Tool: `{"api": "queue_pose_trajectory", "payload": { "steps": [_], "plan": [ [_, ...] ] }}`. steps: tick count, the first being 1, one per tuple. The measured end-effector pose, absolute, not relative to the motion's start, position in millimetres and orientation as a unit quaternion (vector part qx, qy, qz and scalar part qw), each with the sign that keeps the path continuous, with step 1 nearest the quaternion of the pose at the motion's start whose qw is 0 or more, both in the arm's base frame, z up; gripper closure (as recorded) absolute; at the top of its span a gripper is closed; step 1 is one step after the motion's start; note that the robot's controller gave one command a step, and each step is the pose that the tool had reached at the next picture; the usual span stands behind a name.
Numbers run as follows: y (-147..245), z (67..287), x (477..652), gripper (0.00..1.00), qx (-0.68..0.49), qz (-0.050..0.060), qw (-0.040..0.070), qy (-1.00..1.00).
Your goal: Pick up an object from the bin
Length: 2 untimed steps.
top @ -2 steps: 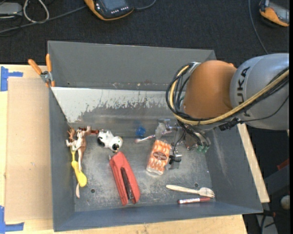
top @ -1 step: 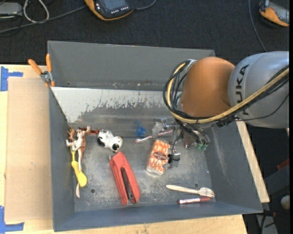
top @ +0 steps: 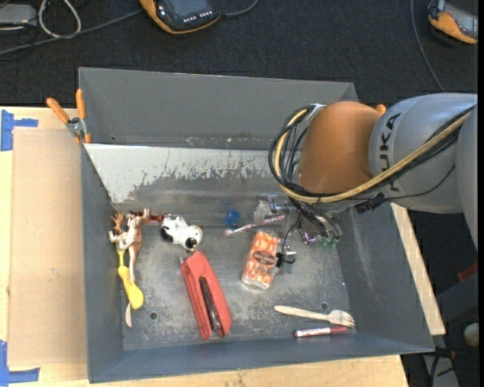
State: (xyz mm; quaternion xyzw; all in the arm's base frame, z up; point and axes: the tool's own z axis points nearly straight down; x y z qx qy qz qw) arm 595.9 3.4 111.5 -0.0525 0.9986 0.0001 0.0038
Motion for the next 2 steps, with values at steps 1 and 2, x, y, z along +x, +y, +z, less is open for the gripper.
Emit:
{"api": "queue_pose_trajectory", "payload": {
  "steps": [1,2],
  "plan": [
    [-5.2,36.6,607.3,1.00,-0.047,0.001,0.013,0.999],
    [-5.1,39.9,606.2,1.00,-0.048,0.001,0.015,0.999]
  ]
}}
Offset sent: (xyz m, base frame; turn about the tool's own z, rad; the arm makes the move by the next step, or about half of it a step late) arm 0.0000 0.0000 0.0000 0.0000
